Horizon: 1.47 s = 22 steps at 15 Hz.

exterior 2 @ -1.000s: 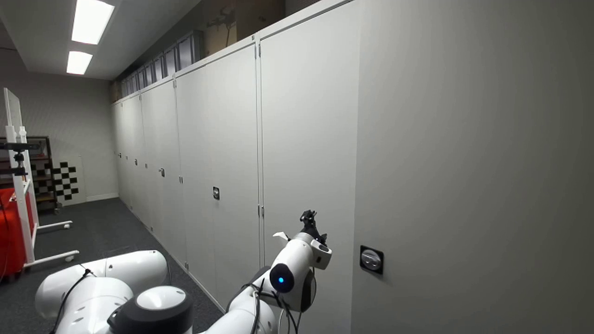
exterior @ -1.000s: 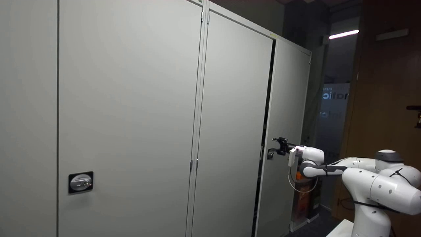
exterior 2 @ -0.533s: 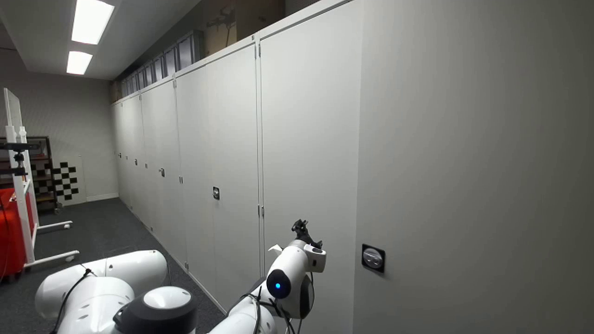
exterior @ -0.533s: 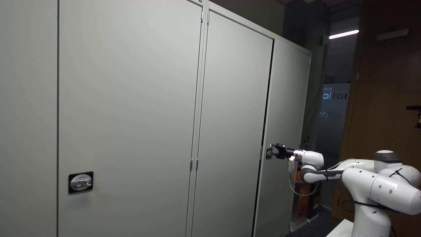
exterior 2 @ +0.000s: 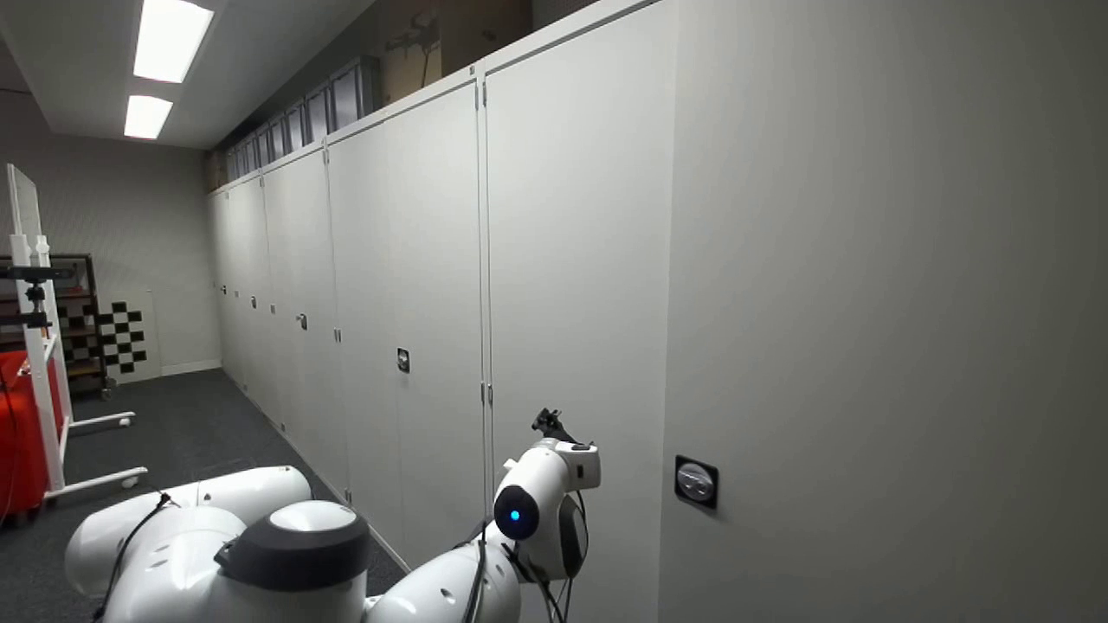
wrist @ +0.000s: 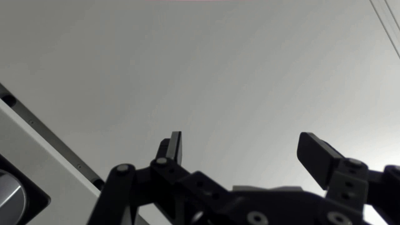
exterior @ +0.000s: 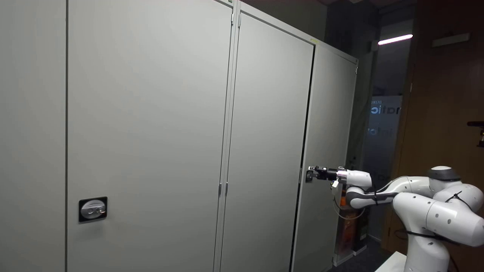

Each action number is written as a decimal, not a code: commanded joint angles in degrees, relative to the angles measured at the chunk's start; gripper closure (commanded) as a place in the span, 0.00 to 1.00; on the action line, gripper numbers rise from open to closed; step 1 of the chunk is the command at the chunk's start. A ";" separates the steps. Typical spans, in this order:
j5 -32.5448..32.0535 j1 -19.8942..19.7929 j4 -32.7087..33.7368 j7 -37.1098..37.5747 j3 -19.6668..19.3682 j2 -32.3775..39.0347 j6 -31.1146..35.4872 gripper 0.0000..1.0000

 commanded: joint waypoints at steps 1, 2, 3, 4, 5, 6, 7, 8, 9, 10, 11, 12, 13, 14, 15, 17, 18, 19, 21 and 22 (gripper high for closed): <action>-2.04 -0.16 -0.42 -0.55 1.68 6.85 -0.80 0.00; -2.43 -0.16 -0.47 -0.91 2.06 8.22 -1.04 0.00; -2.82 -0.14 -0.47 -1.49 2.54 8.90 -1.14 0.00; -3.12 -0.11 -0.48 -1.83 2.83 9.87 -1.10 0.00; -3.26 -0.08 -0.59 -1.94 3.23 11.01 -1.18 0.00; -3.62 0.03 -0.53 -2.31 3.53 11.78 -1.23 0.00; -3.90 0.14 -0.49 -2.41 3.84 12.68 -1.22 0.00; -4.11 0.19 -0.51 -2.66 4.24 13.41 -1.41 0.00; -4.32 0.31 -0.54 -2.93 4.63 14.19 -1.60 0.00; -4.52 0.37 -0.58 -3.21 5.05 14.85 -1.78 0.00; -4.72 0.46 -0.56 -3.55 5.57 15.40 -2.07 0.00; -4.83 0.55 -0.51 -4.01 6.15 15.88 -2.58 0.00; -4.91 0.63 -0.41 -4.58 6.69 16.38 -2.98 0.00; -4.89 0.67 -0.38 -4.99 7.27 16.88 -3.52 0.00; -4.86 0.62 -0.40 -5.44 8.06 17.42 -4.56 0.00; -4.56 0.42 -0.68 -5.99 9.43 19.19 -5.99 0.00; -4.21 -0.04 -0.87 -5.87 9.97 21.14 -5.96 0.00; -4.08 -0.14 -0.88 -5.95 10.51 22.26 -6.22 0.00; -3.95 -0.25 -0.71 -5.97 11.33 25.13 -5.90 0.00; -3.92 -0.30 -0.60 -5.96 11.70 26.54 -5.62 0.00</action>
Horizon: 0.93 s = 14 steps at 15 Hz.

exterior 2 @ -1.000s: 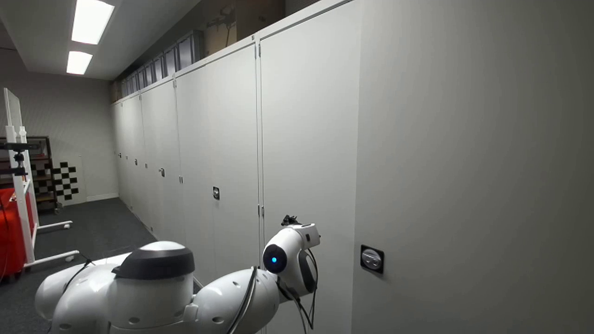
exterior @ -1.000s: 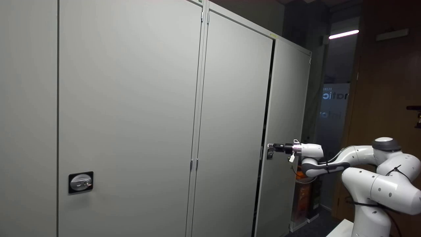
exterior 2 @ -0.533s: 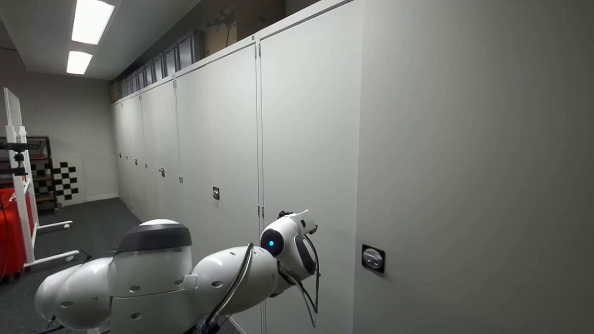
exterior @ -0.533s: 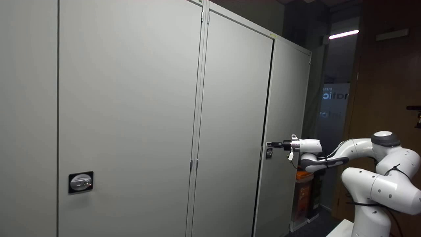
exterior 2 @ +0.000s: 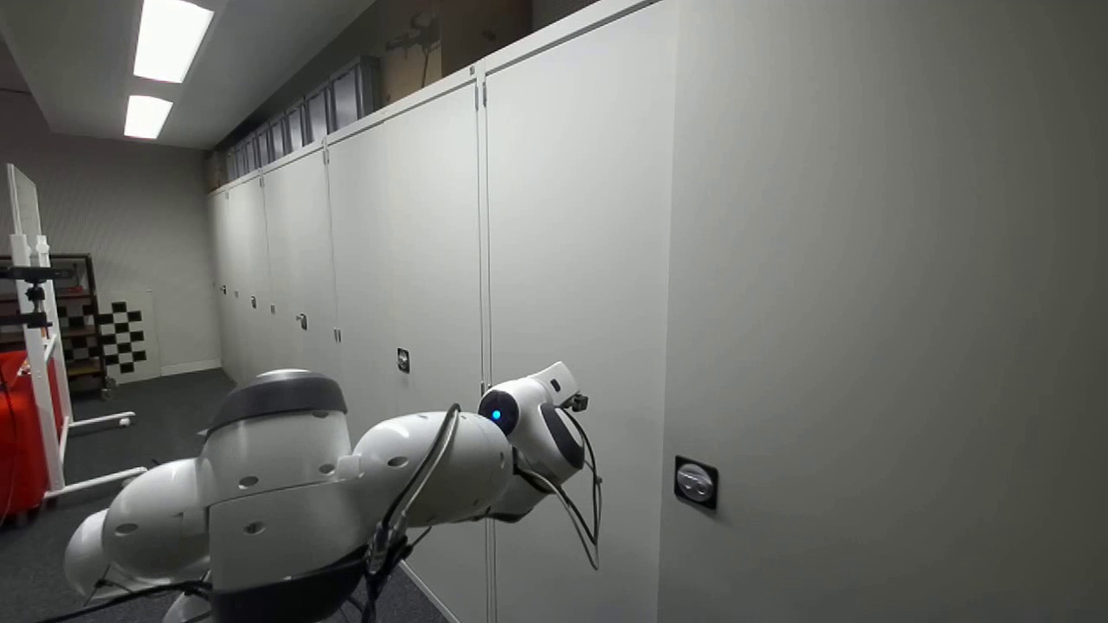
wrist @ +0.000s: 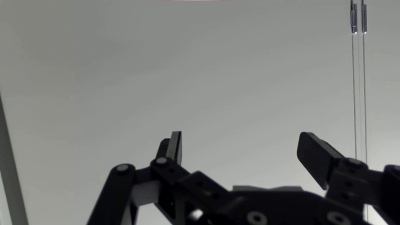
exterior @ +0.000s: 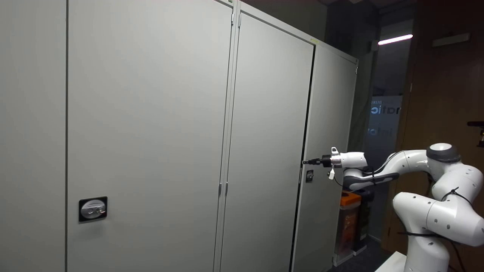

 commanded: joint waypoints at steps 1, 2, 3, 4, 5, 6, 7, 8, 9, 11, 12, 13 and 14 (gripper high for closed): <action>0.28 -1.53 -0.42 0.55 2.21 8.85 0.17 0.00; 0.37 -1.64 -0.35 0.63 2.54 10.40 0.31 0.00; 0.54 -1.83 -0.35 0.81 2.93 12.26 0.40 0.00; 0.71 -2.11 -0.36 0.97 3.40 14.31 0.35 0.00; 0.91 -2.30 -0.31 1.13 3.72 16.05 0.52 0.00; 1.24 -2.63 -0.34 1.43 4.08 18.37 0.60 0.00; 1.29 -2.79 -0.16 1.39 4.28 19.99 0.97 0.00; 1.51 -3.10 -0.11 1.57 4.58 22.08 1.14 0.00; 1.74 -3.33 0.03 1.77 4.61 24.50 1.83 0.00; 2.17 -4.01 0.21 2.18 4.85 29.05 3.13 0.00; 2.36 -4.45 0.33 2.40 4.98 31.55 3.88 0.00; 2.40 -4.79 0.53 2.55 5.02 33.46 4.69 0.00; 2.36 -5.36 0.68 2.98 5.25 35.96 5.74 0.00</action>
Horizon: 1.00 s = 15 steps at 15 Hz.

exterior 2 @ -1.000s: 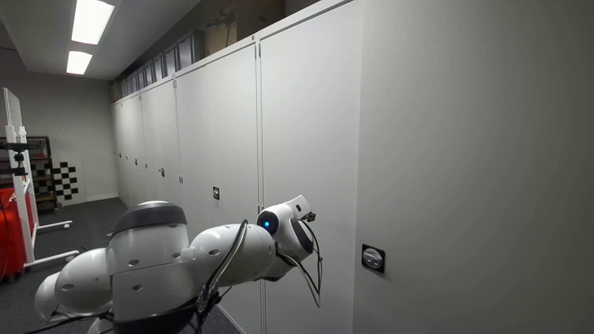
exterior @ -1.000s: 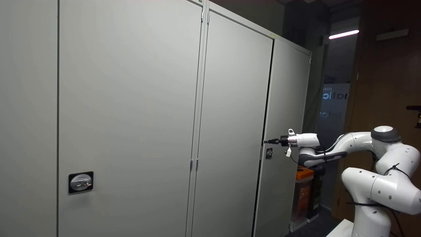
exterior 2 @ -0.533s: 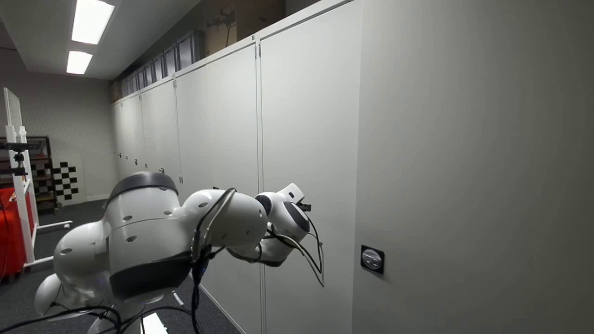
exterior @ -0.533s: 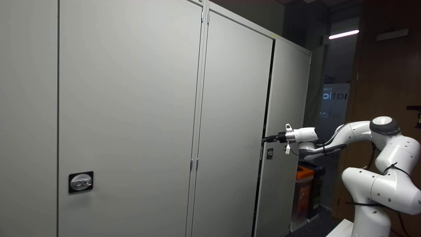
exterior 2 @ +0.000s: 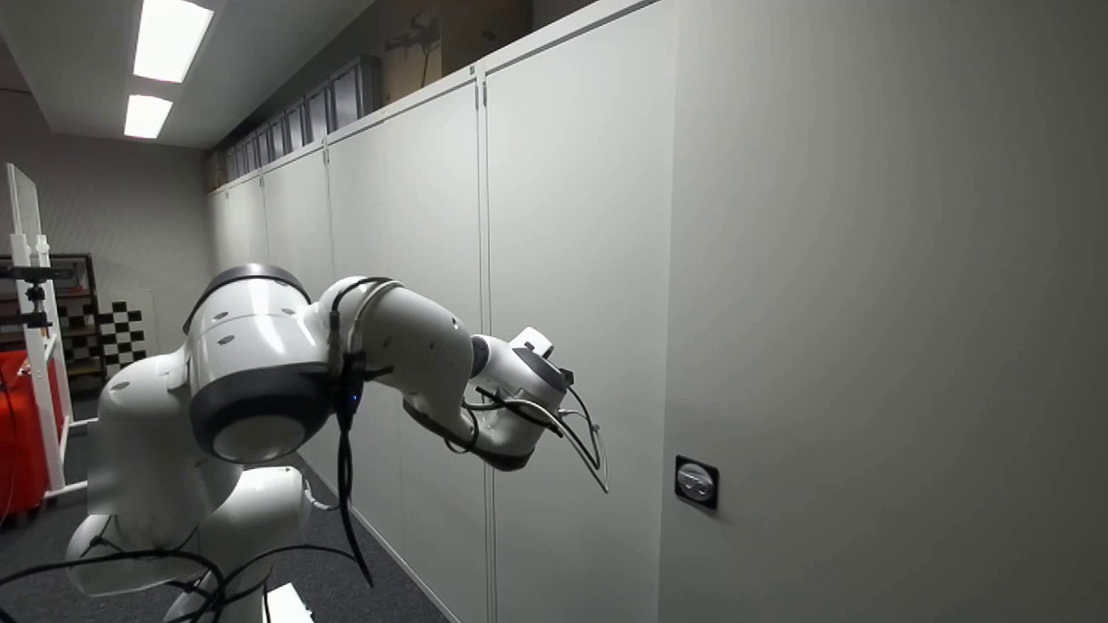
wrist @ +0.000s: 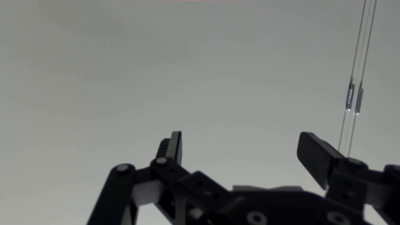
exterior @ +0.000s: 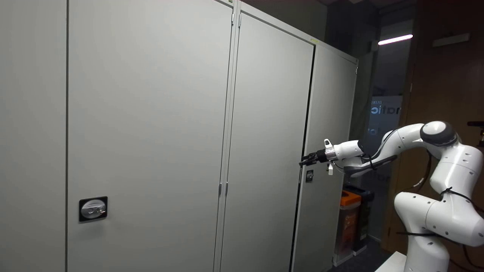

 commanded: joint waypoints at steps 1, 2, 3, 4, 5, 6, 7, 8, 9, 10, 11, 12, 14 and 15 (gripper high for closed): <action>1.14 -3.60 0.83 3.11 1.42 13.16 5.07 0.00; 0.88 -3.99 1.16 3.67 1.23 15.51 6.54 0.00; 0.72 -4.69 1.50 4.54 1.66 17.94 7.56 0.00; -1.54 -4.73 0.88 4.75 2.98 16.07 4.78 0.00; -2.53 -4.78 0.81 5.43 3.25 16.77 4.11 0.00; -3.08 -5.06 0.86 6.49 3.92 18.30 3.96 0.00; -3.42 -5.30 1.09 7.23 4.07 19.81 4.51 0.00; -3.83 -5.43 1.30 8.05 4.38 21.34 4.58 0.00; -4.31 -5.42 1.54 8.77 4.43 22.66 4.58 0.00; -4.87 -5.53 1.62 9.74 4.48 24.21 4.57 0.00; -5.26 -5.78 1.95 10.32 4.60 25.71 4.58 0.00; -5.54 -6.10 2.24 11.10 4.77 27.19 4.58 0.00; -5.95 -7.01 2.92 12.46 5.06 30.43 4.59 0.00; -6.16 -7.32 3.13 13.21 4.99 31.92 4.60 0.00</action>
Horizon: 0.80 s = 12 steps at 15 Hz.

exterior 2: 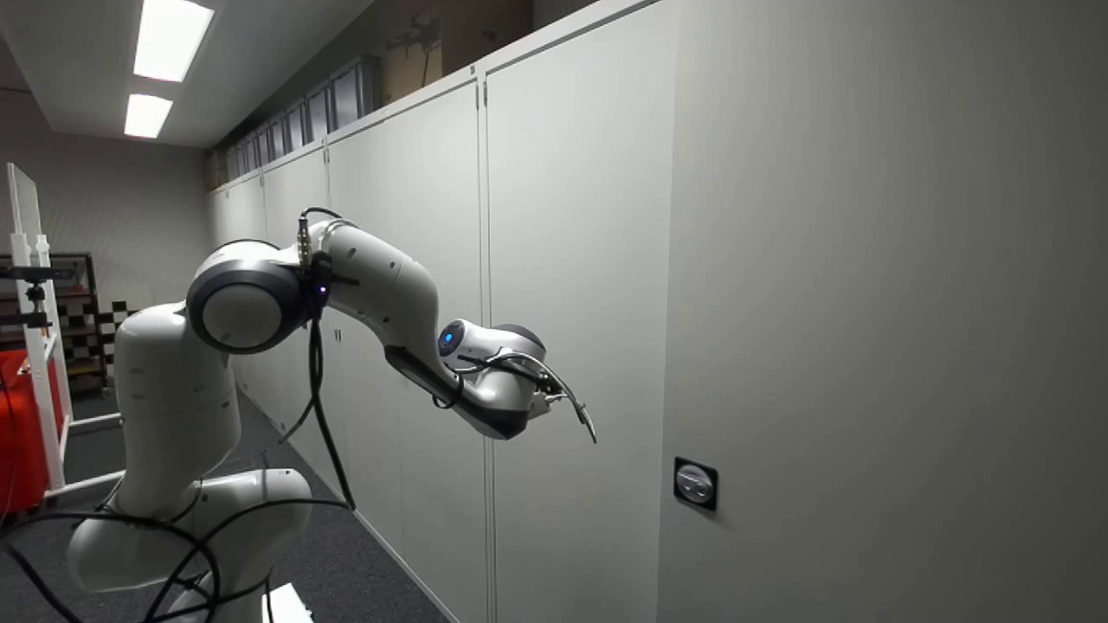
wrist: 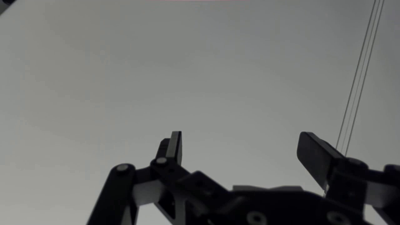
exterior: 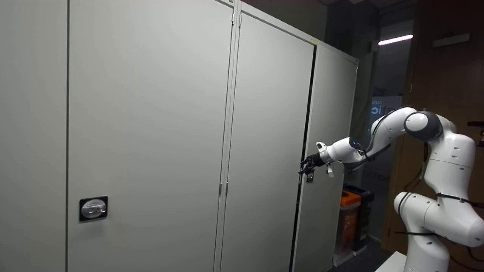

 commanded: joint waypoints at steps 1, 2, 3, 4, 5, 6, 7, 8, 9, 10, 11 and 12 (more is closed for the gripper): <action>-2.30 -2.69 3.31 5.56 1.02 8.96 0.70 0.00; -2.37 -2.93 3.79 6.08 0.80 10.52 0.73 0.00; -2.40 -3.16 4.36 6.74 0.50 12.38 0.73 0.00; -2.45 -3.26 4.79 7.57 0.13 14.08 0.74 0.00; -2.56 -3.32 5.24 8.48 -0.23 15.69 0.74 0.00; -2.74 -3.21 5.47 9.89 -0.70 17.59 0.74 0.00; -3.00 -2.98 5.64 11.31 -1.27 19.31 0.74 0.00; -3.65 -2.63 5.70 12.54 -1.80 20.42 0.73 0.00; -4.77 -2.23 5.63 14.02 -2.35 21.52 0.73 0.00; -6.14 -1.89 5.55 15.17 -2.72 22.03 0.72 0.00; -7.51 -1.59 5.48 16.47 -3.04 22.62 0.71 0.00; -8.84 -1.25 5.50 17.75 -3.41 23.17 0.70 0.00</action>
